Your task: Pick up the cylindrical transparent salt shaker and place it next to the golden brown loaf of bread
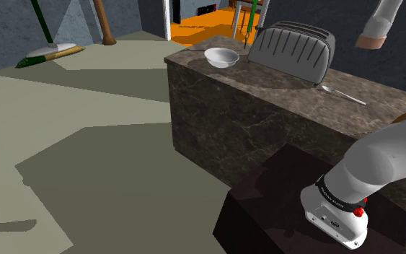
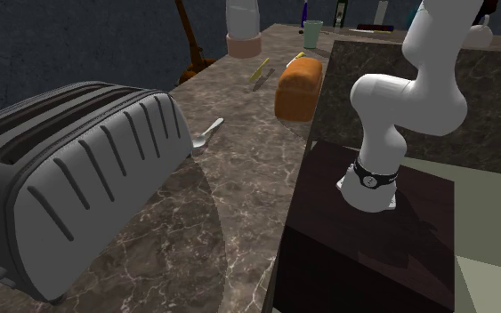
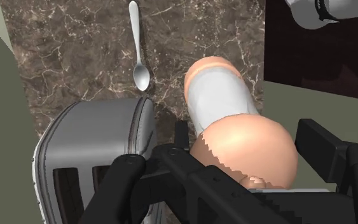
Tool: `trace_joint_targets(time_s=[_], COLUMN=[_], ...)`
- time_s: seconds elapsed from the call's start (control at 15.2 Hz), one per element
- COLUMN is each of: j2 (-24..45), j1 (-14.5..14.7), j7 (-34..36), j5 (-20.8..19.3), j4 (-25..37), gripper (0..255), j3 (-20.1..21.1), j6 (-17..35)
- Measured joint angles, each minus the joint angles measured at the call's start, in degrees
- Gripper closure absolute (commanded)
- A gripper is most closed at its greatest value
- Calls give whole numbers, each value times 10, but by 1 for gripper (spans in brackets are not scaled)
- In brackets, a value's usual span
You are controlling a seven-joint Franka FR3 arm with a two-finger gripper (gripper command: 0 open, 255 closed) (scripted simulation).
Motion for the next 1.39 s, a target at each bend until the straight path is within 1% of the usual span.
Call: trace_joint_targets(time_s=[0.26, 0.73, 0.79, 0.92, 1.06, 1.19, 1.39], j2=[-50, -100, -99, -114, -115, -126, -121], j1=[-16, -39, -40, -46, -48, -53, -50], j7=[-39, -123, -142, -164, -195, -221, -269], j5=[-32, -84, -91, -106, -119, -134, -153], j4=[-38, -48, -37, -43, -30, -30, -1], gripper=[255, 255, 255, 255, 255, 255, 255], j3=[-17, -63, -75, -87, -110, -124, -164], j6=[0, -14, -19, -19, -23, -24, -28])
